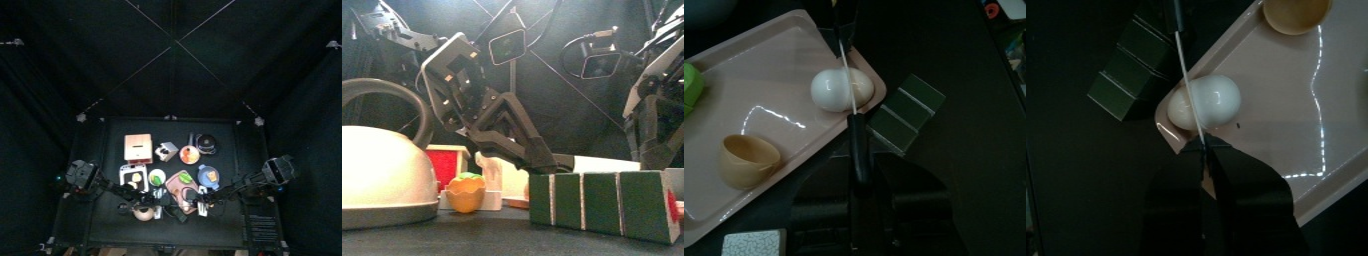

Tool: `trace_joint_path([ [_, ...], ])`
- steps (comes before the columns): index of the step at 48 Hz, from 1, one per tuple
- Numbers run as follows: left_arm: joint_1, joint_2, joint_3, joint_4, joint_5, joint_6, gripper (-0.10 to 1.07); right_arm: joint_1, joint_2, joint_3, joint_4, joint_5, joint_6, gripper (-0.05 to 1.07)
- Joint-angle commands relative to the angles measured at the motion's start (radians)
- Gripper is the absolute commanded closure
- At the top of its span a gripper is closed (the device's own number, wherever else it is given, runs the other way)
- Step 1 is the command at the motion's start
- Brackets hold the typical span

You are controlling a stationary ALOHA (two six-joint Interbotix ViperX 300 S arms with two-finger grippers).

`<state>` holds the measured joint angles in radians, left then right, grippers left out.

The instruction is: Cut egg

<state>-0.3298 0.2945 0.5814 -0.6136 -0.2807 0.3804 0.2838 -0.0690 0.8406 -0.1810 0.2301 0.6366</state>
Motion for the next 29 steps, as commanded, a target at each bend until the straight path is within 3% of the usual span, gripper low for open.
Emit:
trace_joint_path([
  [1, 0.006, -0.014, -0.002, 0.005, 0.011, 0.006, 0.6, -0.035, 0.003, 0.011, -0.005, 0.009, 0.0, 0.64],
  [29, 0.037, -0.011, 0.012, 0.003, 0.011, 0.002, 0.6, -0.067, 0.005, 0.012, -0.008, 0.0, 0.0, 0.64],
])
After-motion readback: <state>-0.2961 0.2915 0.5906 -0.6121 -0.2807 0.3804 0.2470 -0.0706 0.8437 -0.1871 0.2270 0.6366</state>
